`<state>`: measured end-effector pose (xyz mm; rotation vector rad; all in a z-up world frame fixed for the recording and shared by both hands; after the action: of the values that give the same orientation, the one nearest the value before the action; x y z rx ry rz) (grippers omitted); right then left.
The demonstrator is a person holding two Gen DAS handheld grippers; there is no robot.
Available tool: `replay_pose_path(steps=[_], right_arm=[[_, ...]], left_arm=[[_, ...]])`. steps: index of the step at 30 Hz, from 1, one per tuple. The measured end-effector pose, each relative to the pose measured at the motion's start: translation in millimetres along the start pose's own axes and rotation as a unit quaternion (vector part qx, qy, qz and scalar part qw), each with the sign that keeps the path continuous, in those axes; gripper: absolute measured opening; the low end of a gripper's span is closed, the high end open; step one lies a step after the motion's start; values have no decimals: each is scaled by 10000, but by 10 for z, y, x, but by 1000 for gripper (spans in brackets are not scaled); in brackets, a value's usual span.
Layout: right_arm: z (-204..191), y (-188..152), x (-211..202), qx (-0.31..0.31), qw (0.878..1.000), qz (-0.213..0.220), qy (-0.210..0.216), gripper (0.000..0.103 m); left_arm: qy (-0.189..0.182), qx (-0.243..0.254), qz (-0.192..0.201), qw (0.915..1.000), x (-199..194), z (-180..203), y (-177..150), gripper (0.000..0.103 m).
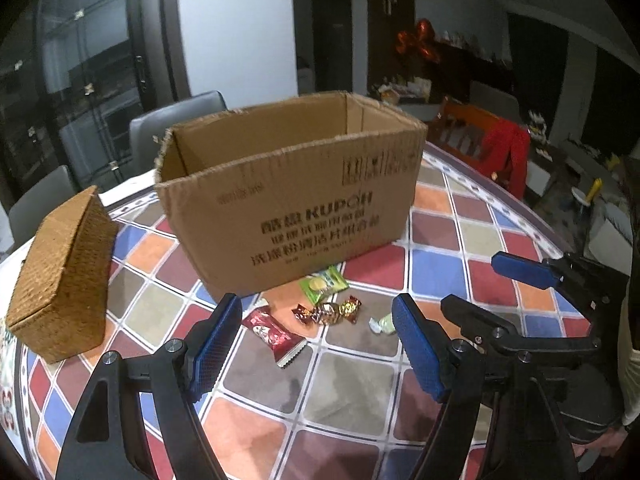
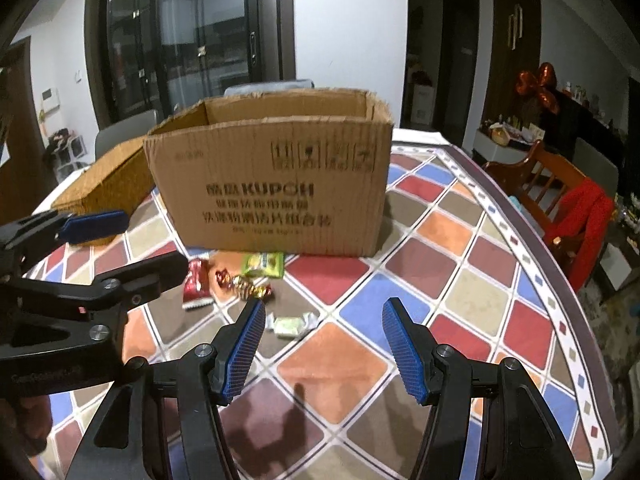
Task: Organize snacks
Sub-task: 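Lower both open tools toward the loose candies in front of the box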
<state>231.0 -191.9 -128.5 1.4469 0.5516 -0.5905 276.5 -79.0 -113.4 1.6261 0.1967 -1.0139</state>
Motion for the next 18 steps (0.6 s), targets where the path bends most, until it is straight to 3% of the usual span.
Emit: replay_pose_path(steps=[10,18], right_arm=[[-97,-145,267,-59,9993,-334,128,62],[-107,-240,436,-36,9983,-551,202,62]], left_arm=[[-173,267,-437,9985,342,-25,-119,77],[-199,78,-637,9977,562,-84,-168,77]])
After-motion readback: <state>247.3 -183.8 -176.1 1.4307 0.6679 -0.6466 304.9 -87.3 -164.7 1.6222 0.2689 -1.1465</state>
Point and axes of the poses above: each gripper's, at about its wrist camera, not at the fingertips, and x roughly the way its jaws point, z to its right, y to its top, the point moved 7 cm from there along x, roughly the way its jaws point, and after that the axes turned 5 degrees about -x, right-handed, at the moved point
